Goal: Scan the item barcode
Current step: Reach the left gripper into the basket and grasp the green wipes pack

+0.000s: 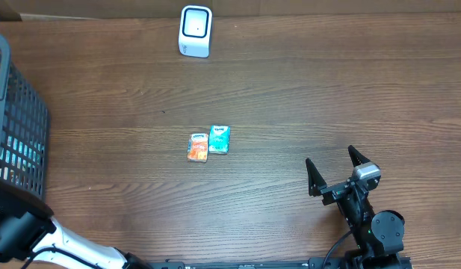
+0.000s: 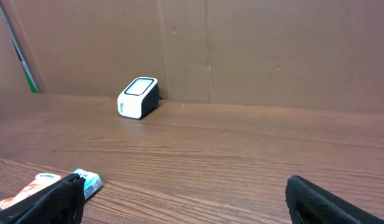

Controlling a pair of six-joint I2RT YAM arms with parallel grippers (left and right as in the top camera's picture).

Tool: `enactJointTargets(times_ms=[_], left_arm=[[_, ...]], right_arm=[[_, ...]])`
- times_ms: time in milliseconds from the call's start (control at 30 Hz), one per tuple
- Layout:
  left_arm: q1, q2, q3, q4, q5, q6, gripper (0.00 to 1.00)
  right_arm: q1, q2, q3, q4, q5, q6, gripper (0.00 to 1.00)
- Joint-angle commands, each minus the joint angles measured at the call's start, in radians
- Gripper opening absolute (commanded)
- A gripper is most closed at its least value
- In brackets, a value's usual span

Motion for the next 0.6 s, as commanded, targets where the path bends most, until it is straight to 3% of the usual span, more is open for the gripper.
enactJointTargets(times_ms=[0,567], left_arm=[[0.002,0.079,0.000,0.024,0.031,-0.003,0.84],[-0.006,0.336,0.000,0.061,0.029,-0.003,0.83]], right_arm=[[-0.003,-0.007,-0.010,0.005,0.003,0.003,1.00],[-0.003,-0.007,-0.010,0.005,0.003,0.003,1.00]])
